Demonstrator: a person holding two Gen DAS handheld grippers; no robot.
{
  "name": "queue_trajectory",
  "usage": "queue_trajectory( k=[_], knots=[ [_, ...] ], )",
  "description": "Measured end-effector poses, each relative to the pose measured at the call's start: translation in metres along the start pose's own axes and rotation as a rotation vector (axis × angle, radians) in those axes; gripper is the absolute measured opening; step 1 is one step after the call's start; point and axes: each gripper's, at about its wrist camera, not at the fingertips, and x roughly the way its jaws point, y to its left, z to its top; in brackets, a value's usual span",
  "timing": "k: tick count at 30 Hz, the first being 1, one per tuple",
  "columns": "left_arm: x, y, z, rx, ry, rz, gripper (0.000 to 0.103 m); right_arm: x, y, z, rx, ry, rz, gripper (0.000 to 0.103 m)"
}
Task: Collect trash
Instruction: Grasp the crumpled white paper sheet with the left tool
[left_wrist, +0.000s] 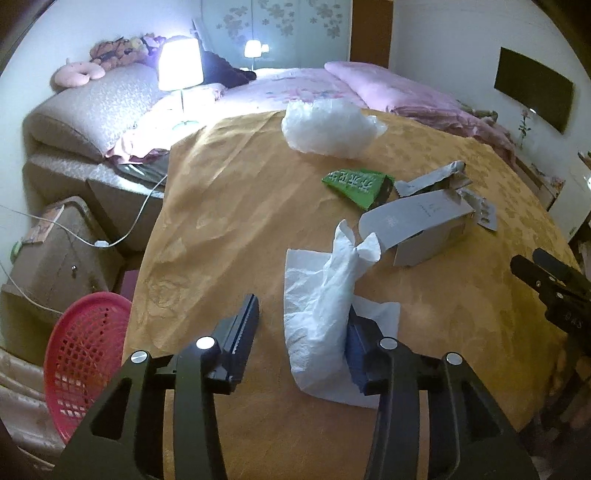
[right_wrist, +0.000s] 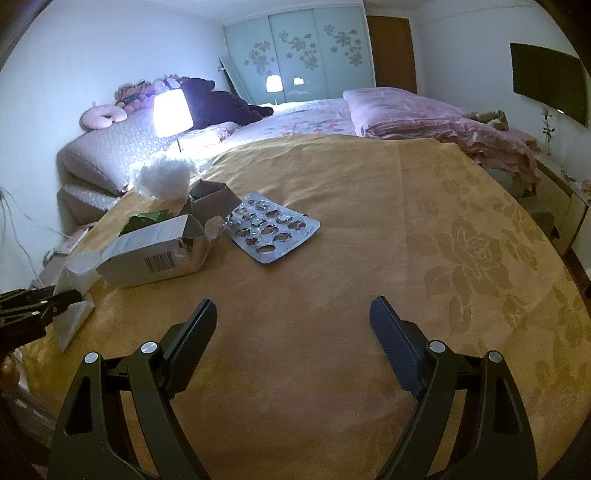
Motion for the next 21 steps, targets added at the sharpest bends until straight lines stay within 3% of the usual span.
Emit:
queue_trajectory(
  k=[5,8,15,18,21],
  knots=[
    [0.001,0.001,0.000,-0.022,-0.021,-0.009,0.045,0.000,0.012,0.004,-0.010,0.017,0.057,0.082],
    [0.002,-0.003,-0.003,-0.006,-0.030,-0.010,0.054,-0.003,0.021,0.013,-0.028,0.001,0.071,0.082],
    [0.003,-0.007,-0.001,0.004,-0.026,0.011,0.055,-0.006,0.046,0.037,-0.084,-0.013,0.123,0.087],
    [0.002,-0.006,-0.003,0.012,-0.036,0.008,0.050,-0.001,0.062,0.042,-0.122,-0.002,0.141,0.092],
    [0.000,-0.005,-0.005,0.021,-0.049,-0.008,0.032,0.005,0.074,0.044,-0.146,0.008,0.152,0.094]
  ],
)
